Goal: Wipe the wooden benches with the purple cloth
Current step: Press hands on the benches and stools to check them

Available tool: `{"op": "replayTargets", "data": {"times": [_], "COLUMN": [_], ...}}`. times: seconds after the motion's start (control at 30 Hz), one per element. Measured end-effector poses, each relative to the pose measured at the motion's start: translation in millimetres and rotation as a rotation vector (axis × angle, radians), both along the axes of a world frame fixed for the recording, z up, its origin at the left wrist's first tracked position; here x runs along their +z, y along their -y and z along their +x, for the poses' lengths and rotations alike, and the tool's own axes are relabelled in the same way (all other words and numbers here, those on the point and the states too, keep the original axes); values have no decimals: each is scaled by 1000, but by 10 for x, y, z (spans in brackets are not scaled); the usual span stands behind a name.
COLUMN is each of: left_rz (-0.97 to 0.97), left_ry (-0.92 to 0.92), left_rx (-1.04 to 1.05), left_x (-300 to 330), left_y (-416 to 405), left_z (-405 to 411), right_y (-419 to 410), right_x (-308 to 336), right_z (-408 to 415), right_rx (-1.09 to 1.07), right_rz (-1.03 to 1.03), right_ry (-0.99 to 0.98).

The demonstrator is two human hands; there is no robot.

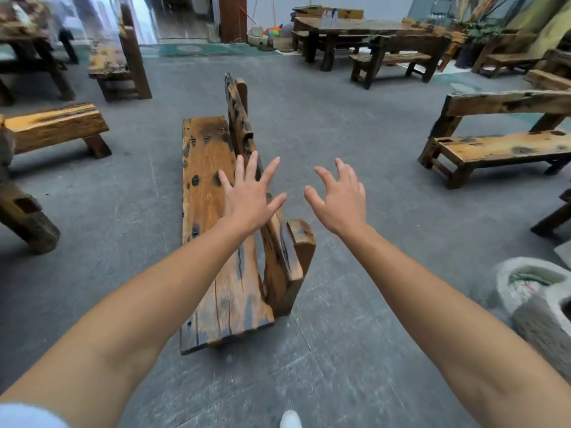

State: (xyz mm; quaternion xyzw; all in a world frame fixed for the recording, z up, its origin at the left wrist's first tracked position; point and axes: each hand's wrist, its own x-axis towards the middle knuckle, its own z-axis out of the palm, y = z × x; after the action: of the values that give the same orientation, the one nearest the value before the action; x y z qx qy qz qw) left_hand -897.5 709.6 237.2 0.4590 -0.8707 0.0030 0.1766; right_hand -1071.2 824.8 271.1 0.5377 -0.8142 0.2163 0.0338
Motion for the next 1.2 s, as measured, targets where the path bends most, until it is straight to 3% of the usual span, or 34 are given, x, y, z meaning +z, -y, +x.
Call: {"op": "replayTargets", "data": {"times": [0.13, 0.23, 0.43, 0.6, 1.2], "left_rz": [54, 28, -9, -107, 50], "left_ry": [-13, 2, -23, 140, 86], "left_rx": [88, 120, 217, 221, 715], "left_x": [65, 124, -15, -213, 155], "left_y": [638, 935, 2078, 3048, 6325], "left_z": [-859, -1115, -2149, -2776, -4528], "right_y": [696, 996, 2354, 3509, 7803], "right_x": [111, 150, 151, 90, -20], "right_z": [-860, -1067, -2101, -2785, -4824], "right_rx": [50, 83, 179, 278, 678], "right_rz": [36, 25, 18, 38, 29], "right_ry": [22, 4, 3, -11, -16]}}
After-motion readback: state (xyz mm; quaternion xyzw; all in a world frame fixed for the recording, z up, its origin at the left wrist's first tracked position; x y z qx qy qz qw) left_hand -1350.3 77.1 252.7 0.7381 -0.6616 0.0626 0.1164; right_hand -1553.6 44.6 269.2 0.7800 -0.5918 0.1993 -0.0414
